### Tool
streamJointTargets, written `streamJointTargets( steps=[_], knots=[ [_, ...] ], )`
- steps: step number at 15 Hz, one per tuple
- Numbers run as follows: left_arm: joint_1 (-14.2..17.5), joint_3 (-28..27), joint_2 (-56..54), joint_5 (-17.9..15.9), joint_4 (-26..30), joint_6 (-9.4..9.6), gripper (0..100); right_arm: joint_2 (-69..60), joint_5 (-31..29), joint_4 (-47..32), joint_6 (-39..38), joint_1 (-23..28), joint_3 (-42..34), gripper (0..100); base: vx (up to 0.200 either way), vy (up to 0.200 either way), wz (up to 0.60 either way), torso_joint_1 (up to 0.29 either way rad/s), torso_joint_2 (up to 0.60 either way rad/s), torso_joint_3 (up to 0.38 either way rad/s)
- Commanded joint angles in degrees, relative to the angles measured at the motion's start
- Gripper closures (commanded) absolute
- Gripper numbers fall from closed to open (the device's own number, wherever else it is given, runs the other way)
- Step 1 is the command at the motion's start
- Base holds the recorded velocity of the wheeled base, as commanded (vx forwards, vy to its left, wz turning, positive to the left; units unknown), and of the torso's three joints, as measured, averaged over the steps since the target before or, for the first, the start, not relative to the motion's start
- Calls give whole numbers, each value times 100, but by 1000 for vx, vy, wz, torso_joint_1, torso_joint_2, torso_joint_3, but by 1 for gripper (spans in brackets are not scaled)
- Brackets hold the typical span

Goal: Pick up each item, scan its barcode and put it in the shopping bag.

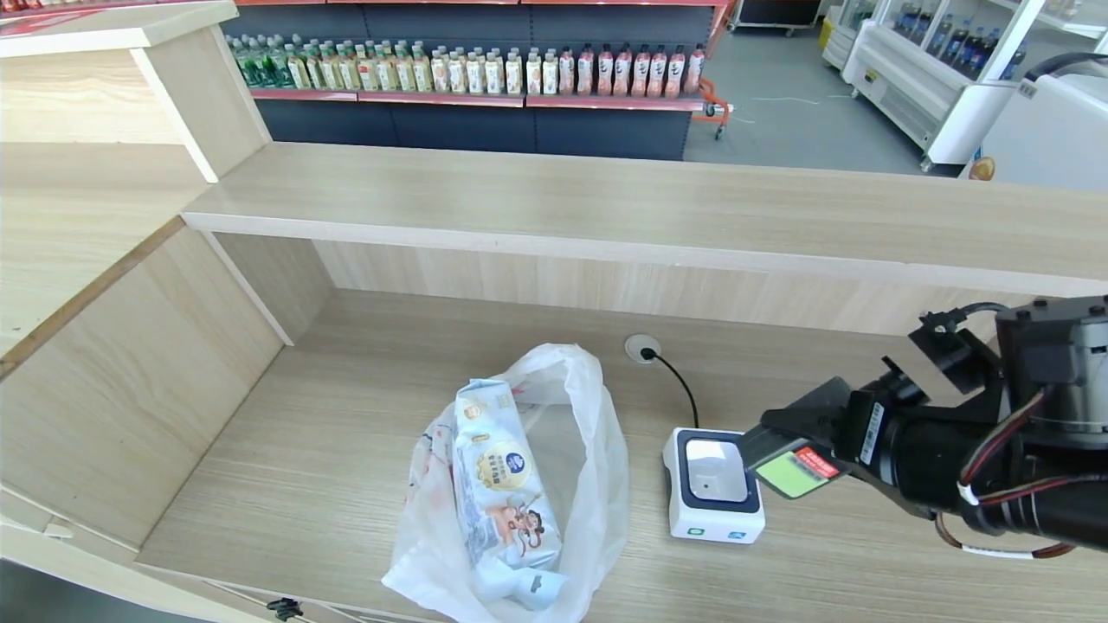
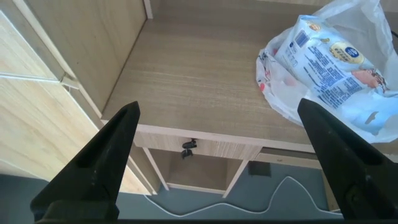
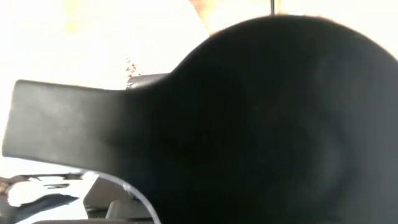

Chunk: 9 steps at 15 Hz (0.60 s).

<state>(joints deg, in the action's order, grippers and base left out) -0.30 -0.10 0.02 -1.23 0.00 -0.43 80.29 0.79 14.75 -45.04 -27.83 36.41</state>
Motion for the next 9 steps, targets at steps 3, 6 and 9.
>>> streamJointTargets(
  steps=[3,6,9],
  knots=[
    [4,1,-2,0,0,-1,0,611,264,-25,-962,6,164,100,0,0,0,0,0,0],
    [4,1,-2,0,0,-1,0,875,457,28,-1657,6,314,100,0,0,0,0,0,0],
    [4,1,-2,0,0,-1,0,1191,466,45,-2272,15,472,100,0,0,0,0,0,0]
  ],
)
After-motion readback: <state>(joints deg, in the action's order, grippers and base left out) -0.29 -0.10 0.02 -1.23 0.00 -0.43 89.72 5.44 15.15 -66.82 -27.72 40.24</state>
